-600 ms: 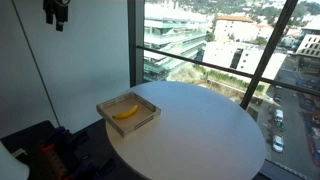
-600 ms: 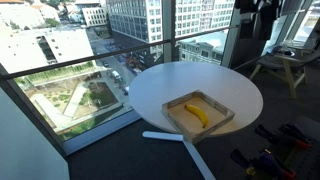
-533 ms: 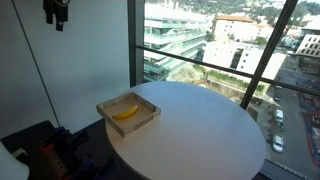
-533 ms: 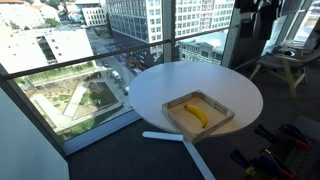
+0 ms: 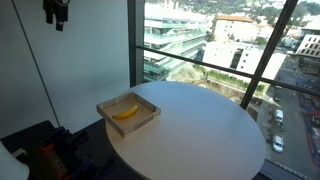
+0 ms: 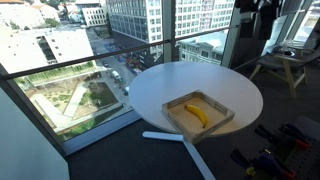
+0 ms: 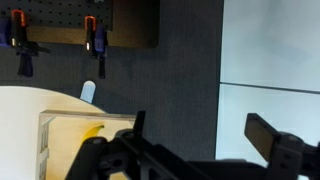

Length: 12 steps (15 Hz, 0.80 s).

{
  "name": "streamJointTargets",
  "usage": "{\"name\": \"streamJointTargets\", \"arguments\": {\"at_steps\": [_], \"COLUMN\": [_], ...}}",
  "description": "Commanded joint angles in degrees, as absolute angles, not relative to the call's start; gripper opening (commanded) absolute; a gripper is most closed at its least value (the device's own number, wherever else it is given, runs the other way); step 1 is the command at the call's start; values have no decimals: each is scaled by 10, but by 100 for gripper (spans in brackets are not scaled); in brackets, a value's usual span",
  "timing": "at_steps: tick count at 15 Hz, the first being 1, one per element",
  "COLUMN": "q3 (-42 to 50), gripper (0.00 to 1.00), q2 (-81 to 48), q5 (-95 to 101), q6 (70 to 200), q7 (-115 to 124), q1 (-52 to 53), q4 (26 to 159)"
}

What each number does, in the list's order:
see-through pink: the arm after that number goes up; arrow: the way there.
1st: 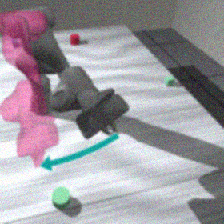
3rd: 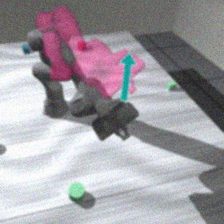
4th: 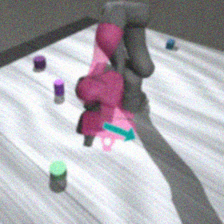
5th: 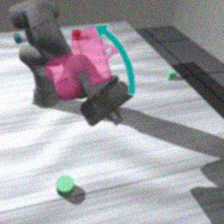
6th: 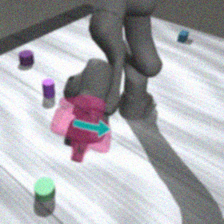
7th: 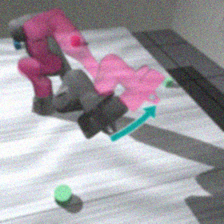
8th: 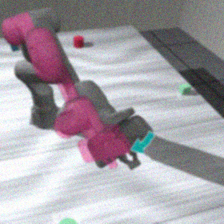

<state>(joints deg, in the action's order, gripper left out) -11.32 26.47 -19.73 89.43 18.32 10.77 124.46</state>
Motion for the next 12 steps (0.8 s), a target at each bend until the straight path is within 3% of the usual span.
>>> {"name": "streamJointTargets", "arguments": {"at_steps": [1, 12], "q3": [-120, -130], "gripper": [100, 100], "q2": [265, 265], "q5": [-200, -180], "q6": [892, 909], "q7": [180, 184], "q1": [98, 93], "q4": [1243, 1245]}}
